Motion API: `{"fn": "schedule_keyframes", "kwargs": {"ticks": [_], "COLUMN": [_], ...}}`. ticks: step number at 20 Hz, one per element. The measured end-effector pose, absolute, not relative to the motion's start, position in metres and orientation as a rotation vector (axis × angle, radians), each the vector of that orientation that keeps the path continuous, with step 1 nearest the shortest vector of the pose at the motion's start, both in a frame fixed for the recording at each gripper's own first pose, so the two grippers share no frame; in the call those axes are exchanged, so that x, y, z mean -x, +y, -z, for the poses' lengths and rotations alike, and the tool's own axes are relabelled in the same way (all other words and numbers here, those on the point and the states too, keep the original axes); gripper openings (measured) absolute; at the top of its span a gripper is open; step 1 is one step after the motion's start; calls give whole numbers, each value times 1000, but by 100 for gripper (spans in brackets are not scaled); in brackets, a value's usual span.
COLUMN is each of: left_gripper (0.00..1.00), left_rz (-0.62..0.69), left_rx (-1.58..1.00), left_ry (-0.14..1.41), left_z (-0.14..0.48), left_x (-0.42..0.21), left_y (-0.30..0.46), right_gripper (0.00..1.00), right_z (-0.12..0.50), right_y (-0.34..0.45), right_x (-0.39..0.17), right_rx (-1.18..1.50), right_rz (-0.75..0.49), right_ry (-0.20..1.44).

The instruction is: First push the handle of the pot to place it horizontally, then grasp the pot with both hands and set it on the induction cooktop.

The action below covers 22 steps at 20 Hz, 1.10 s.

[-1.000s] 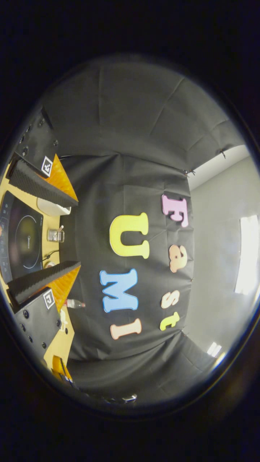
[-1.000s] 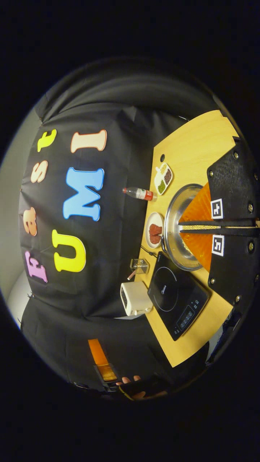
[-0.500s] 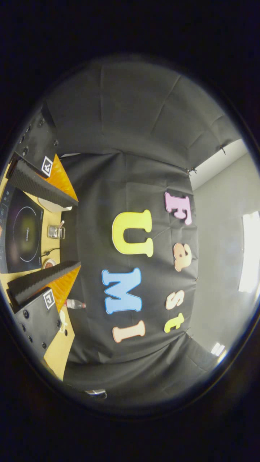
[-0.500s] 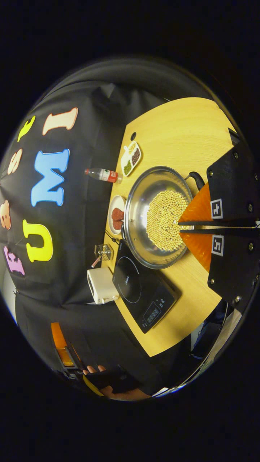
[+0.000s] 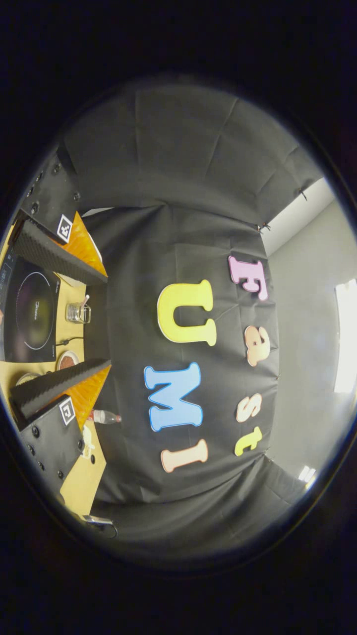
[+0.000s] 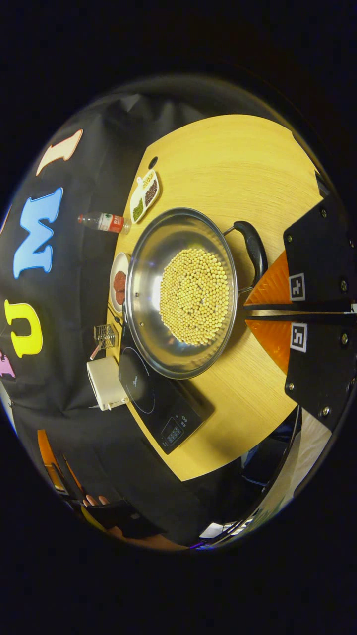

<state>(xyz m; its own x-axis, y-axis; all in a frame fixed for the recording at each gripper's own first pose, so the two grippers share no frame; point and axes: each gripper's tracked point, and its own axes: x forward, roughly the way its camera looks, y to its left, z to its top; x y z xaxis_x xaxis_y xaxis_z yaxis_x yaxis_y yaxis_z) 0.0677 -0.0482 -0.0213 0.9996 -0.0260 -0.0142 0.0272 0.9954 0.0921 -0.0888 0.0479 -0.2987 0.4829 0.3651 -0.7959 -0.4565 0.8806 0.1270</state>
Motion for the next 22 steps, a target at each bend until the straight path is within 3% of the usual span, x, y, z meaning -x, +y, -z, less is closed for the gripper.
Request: {"fn": "schedule_keyframes", "kwargs": {"ticks": [9, 10, 22], "left_gripper": [97, 100, 97], "left_rz": [24, 22, -24], "left_rx": [-91, -88, -95], "left_ry": [31, 35, 83], "left_z": [35, 37, 60], "left_x": [-89, -90, -100], "left_y": [-79, -81, -71], "right_gripper": [1, 1, 1], "right_z": [307, 306, 316], "right_y": [19, 13, -23], "right_x": [75, 72, 28], "right_rx": [85, 86, -15], "right_rz": [-496, -488, -355], "right_ry": [976, 976, 1024]}}
